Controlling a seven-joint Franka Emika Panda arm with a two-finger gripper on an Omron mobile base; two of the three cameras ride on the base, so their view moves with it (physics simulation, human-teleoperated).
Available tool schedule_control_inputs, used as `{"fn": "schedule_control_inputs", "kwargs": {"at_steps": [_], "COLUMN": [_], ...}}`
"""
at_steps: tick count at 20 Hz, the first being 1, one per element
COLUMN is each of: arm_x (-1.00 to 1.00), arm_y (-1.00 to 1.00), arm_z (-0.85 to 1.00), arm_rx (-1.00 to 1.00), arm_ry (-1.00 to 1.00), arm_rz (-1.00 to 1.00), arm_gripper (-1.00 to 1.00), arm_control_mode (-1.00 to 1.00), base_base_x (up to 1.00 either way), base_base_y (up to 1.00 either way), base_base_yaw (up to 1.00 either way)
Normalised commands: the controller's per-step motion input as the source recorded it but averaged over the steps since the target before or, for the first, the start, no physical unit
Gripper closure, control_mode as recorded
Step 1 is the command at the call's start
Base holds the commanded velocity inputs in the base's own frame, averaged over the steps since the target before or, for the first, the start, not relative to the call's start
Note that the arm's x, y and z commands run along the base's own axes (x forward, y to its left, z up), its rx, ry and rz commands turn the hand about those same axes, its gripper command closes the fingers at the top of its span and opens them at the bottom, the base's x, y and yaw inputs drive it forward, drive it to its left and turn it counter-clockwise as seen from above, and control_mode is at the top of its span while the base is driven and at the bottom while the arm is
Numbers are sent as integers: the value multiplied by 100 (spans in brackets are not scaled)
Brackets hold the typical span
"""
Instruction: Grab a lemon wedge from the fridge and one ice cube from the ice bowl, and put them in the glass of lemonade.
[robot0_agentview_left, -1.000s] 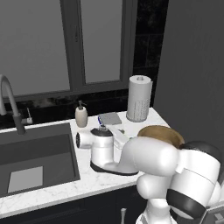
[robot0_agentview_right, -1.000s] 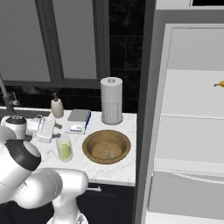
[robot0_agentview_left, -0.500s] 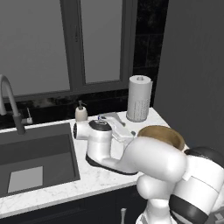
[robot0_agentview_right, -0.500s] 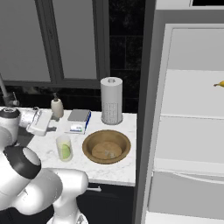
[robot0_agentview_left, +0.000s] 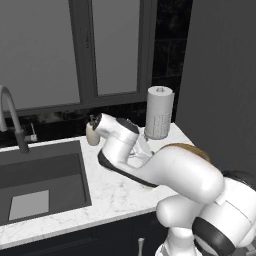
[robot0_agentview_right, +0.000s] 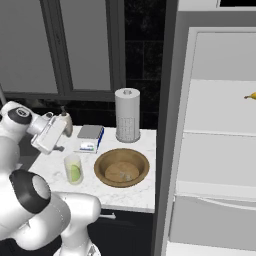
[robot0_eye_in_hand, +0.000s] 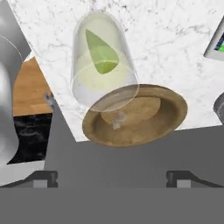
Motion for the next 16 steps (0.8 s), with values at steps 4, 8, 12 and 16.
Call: {"fn": "schedule_control_inputs", "kwargs": {"at_steps": [4,8,12,16], "arm_x": [0,-3,0,0], "arm_y": [-21,-19,-30,-61], "arm_z": [13,9,0,0], "arm_rx": [40,27,13,5], "arm_ry": [-26,-21,-3,1], "arm_rz": [-33,-43,-43,-33], "arm_gripper": [-100,-100,-100,-100], "arm_control_mode": [-100,-100,-100,-100], "base_base_x": [0,0,0,0], "base_base_y": [0,0,0,0], "base_base_yaw": [0,0,0,0]}}
